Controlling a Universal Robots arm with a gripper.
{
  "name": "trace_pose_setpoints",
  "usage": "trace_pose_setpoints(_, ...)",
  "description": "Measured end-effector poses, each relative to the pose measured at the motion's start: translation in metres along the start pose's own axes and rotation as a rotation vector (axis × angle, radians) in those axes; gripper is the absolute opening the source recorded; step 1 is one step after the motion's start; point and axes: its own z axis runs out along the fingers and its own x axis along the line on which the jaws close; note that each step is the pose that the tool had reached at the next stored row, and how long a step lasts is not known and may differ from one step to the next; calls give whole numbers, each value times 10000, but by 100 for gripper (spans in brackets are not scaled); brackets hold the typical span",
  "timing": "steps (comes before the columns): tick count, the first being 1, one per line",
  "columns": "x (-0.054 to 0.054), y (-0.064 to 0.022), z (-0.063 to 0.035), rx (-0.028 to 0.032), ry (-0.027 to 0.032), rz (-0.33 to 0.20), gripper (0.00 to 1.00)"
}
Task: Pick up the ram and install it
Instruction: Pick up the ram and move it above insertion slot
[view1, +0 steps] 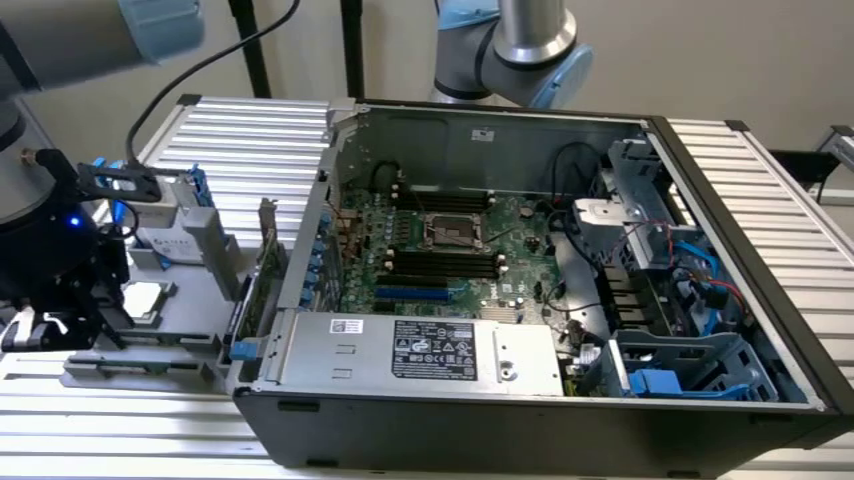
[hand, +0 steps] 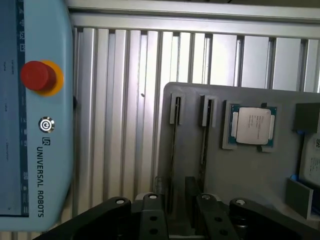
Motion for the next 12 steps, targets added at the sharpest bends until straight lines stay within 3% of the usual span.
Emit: trace_pose_setpoints(12, 1, -18, 217, -4, -3, 299, 31)
